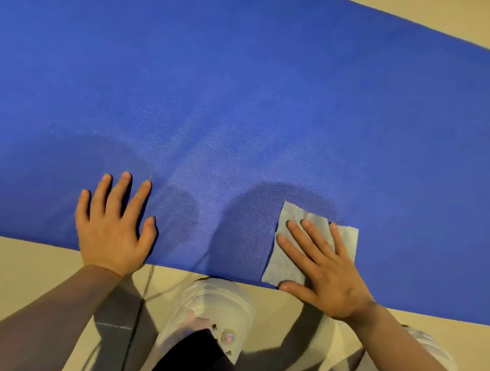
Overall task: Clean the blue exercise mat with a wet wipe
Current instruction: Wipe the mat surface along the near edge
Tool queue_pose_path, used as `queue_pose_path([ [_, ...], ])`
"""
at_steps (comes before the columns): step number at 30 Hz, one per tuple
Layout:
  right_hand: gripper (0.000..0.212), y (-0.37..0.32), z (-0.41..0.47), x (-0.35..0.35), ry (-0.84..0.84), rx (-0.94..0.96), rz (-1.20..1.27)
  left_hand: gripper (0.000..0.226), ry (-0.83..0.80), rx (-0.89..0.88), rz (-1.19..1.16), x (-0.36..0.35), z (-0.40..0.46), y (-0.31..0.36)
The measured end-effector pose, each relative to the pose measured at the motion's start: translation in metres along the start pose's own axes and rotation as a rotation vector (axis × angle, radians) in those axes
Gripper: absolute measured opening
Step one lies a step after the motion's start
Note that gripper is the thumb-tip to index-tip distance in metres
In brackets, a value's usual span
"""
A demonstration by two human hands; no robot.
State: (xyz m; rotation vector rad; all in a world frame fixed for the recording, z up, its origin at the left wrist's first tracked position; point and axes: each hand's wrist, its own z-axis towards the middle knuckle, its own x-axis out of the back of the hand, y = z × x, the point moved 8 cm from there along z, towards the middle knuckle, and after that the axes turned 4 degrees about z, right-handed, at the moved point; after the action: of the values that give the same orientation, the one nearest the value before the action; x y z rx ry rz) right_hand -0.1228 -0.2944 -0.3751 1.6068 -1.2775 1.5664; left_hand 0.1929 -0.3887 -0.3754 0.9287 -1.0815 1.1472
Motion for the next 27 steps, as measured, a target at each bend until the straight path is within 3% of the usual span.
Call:
queue_pose_path([
  [6, 0.074, -0.033, 0.032, -0.003, 0.025, -0.064, 0.006, 0.056, -0.005, 0.003, -0.001, 0.0, 0.0, -0.001],
  [12, 0.078, -0.09, 0.102, -0.012, 0.072, 0.062, 0.036, 0.056, -0.025, 0.004, 0.009, -0.002, 0.0, 0.0],
  [16, 0.085, -0.099, 0.113, -0.015, 0.09, 0.083, -0.015, 0.056, -0.021, 0.003, 0.005, -0.002, 0.001, 0.0],
  [21, 0.082, -0.069, 0.092, -0.005, 0.165, 0.092, 0.102, 0.055, -0.025, 0.003, -0.003, -0.001, -0.001, -0.001],
  [24, 0.081, -0.001, 0.05, 0.001, 0.178, -0.183, 0.081, 0.054, -0.01, 0.001, -0.008, 0.001, 0.0, 0.0],
  [27, 0.088, 0.081, -0.005, 0.013, 0.177, -0.655, 0.144, 0.054, -0.016, 0.009, -0.014, 0.002, 0.001, 0.0],
])
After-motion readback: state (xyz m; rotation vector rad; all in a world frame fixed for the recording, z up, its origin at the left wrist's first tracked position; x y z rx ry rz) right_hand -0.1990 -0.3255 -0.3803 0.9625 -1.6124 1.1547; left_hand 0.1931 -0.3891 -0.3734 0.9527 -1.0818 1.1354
